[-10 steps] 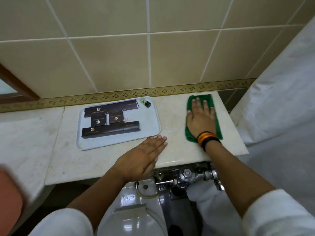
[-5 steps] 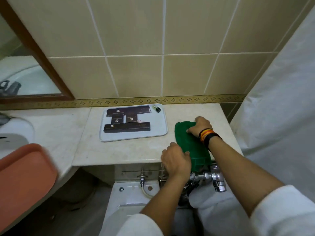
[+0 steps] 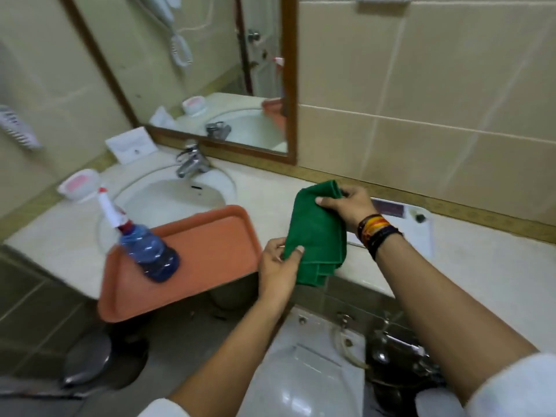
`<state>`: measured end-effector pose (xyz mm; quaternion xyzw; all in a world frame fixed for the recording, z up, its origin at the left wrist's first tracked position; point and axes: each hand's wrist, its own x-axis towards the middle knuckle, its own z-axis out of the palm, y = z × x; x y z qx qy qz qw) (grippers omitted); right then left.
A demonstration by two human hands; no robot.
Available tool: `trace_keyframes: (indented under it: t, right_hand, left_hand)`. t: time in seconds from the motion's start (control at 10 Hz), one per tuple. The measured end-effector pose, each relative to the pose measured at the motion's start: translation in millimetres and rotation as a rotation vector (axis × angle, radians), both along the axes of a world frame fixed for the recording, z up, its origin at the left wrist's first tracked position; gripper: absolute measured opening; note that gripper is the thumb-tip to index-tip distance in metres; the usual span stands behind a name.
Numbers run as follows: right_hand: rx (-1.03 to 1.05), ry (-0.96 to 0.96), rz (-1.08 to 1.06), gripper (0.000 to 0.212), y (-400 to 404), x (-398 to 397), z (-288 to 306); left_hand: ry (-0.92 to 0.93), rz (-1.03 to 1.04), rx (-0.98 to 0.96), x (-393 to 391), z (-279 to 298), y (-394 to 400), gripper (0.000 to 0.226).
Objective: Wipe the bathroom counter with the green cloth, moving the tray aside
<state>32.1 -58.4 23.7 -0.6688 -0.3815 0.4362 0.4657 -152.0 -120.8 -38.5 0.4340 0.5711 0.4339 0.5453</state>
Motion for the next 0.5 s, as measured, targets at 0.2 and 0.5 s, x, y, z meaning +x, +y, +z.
trace_keyframes:
  t: [0.2,0.5]
  right_hand:
    - [-0.106,-0.192,0.09,0.037,102,-146,-22]
    - [0.073,-0.522,0.162,0.044,111,-203,-67]
  left_hand:
    - [0.196,0.257,-0.15,-108,1,62,0.013]
    - [0.863,0.113,0.119,-137,-17,65,0.04]
